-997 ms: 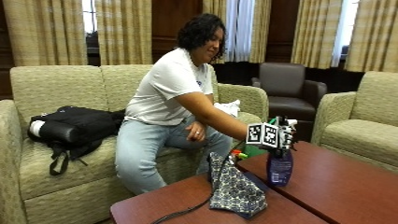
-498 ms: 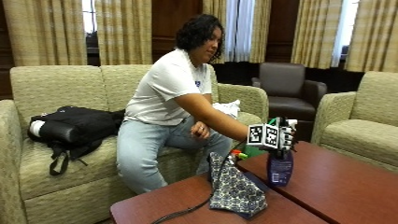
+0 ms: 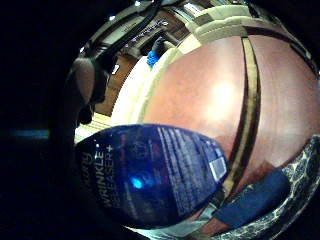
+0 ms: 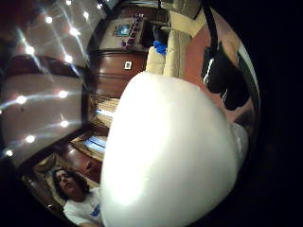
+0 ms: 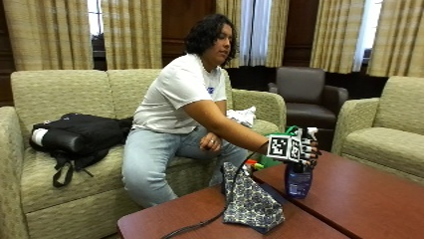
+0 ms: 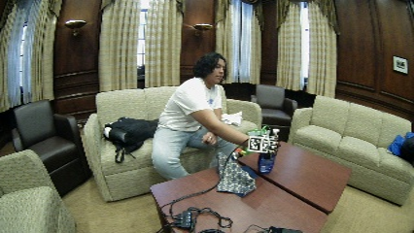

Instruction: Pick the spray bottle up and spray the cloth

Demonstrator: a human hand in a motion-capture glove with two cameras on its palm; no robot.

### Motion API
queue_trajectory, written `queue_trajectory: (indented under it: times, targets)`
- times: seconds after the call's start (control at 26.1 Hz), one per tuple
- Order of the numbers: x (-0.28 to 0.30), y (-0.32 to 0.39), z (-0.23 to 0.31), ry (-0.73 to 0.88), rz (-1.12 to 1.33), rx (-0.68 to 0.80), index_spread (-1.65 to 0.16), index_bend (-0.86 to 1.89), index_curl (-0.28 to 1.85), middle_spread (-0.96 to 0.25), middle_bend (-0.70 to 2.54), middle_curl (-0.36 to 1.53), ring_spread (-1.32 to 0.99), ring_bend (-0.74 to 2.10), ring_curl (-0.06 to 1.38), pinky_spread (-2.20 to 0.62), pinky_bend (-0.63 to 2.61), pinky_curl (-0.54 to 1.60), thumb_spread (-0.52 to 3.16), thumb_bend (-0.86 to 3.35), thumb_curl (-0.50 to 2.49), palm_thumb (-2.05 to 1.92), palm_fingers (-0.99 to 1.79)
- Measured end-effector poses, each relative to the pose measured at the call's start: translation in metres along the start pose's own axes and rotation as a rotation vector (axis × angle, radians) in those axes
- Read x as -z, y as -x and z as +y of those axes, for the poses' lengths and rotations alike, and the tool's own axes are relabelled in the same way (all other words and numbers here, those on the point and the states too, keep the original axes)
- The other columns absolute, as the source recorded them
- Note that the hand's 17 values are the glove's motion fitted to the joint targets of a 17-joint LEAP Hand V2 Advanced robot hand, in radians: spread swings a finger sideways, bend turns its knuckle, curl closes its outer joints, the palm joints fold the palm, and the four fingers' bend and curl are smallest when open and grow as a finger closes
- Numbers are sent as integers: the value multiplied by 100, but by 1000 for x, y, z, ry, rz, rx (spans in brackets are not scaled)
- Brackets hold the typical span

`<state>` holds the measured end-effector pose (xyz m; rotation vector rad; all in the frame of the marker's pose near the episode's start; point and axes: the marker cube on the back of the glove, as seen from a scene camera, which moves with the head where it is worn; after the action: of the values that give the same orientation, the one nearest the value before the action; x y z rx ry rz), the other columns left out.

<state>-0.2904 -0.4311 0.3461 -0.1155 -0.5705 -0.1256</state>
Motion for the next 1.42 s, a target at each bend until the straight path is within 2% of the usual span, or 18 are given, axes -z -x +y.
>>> queue_trajectory:
  times: [0.08, 0.19, 0.31, 0.5, 0.73, 0.96, 1.23, 1.42]
  targets:
    - [1, -1, 1, 20, 23, -9, -30, 19, 56, -22, 58, 52, -20, 66, 46, -22, 30, 39, 64, -8, 77, 72, 106]
    - [0, 0, 3, 67, 37, -18, -33, -3, 47, -22, 49, 49, -20, 64, 47, -13, 36, 43, 72, -11, 69, 60, 65]
    - [2, -2, 6, 107, 53, -27, -36, 4, 46, -20, 35, 46, -20, 56, 46, -4, 44, 46, 76, -9, 64, 53, 33]
    - [14, -11, 11, 164, 156, -40, -40, 9, 39, -19, 31, 42, -22, 37, 38, 3, 44, 42, 79, -7, 57, 45, 9]
    - [39, -15, 29, 234, 347, -38, -43, 11, 33, -19, 26, 39, -23, 33, 32, 7, 44, 39, 81, -5, 51, 42, 2]
    - [76, -9, 54, 315, 605, 36, -44, 12, 30, -19, 25, 38, -24, 31, 30, 8, 44, 37, 81, -4, 47, 42, 2]
    - [158, -1, 75, 447, 868, 46, -44, 12, 27, -19, 23, 37, -24, 32, 31, 9, 43, 37, 81, -5, 43, 40, -1]
    - [181, 15, 123, 535, 929, 122, -44, 12, 26, -18, 22, 36, -24, 32, 31, 10, 42, 36, 81, -4, 41, 39, -1]
